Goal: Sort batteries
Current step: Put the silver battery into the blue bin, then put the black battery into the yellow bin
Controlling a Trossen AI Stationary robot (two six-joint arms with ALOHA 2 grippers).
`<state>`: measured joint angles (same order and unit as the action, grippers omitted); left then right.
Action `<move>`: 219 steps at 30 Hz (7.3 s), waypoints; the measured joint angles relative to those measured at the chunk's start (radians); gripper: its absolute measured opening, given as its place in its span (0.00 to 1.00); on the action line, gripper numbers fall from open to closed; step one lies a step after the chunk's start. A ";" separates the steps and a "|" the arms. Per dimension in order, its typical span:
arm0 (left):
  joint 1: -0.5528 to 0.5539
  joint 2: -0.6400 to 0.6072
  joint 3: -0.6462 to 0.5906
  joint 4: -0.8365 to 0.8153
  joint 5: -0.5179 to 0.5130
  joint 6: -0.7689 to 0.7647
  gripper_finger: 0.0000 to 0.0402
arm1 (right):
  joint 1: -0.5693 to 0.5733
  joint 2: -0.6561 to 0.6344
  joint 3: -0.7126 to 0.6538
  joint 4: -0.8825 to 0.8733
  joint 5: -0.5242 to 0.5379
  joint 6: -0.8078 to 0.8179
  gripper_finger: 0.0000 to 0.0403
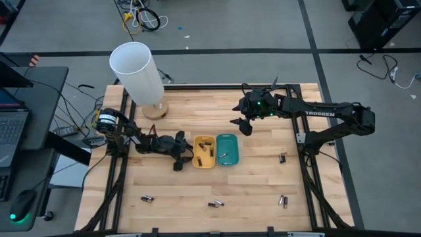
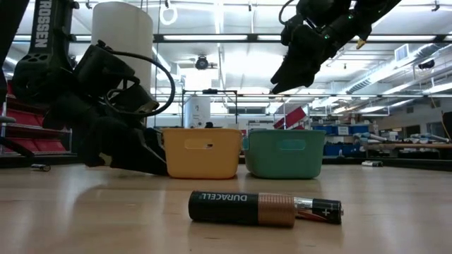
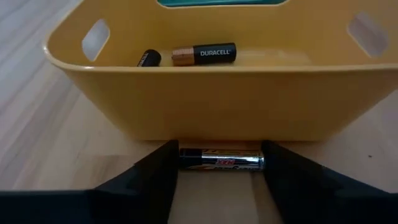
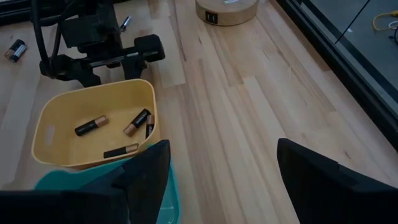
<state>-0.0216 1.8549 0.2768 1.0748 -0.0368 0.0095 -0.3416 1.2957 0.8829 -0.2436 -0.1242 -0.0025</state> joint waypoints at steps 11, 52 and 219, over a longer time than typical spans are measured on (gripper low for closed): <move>0.001 0.003 0.001 0.045 -0.042 -0.132 0.58 | 0.000 0.000 0.000 0.000 0.000 0.000 0.67; 0.048 -0.192 0.533 -0.576 0.043 0.097 0.56 | 0.020 -0.008 0.000 -0.215 0.082 -0.035 0.68; 0.230 -0.365 1.142 -1.457 -0.144 -0.174 0.45 | 0.169 0.113 -0.050 0.110 -0.104 0.350 0.09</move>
<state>0.2082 1.4896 1.4185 -0.3826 -0.1812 -0.1642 -0.1726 1.4084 0.8326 -0.1335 -0.2281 0.3478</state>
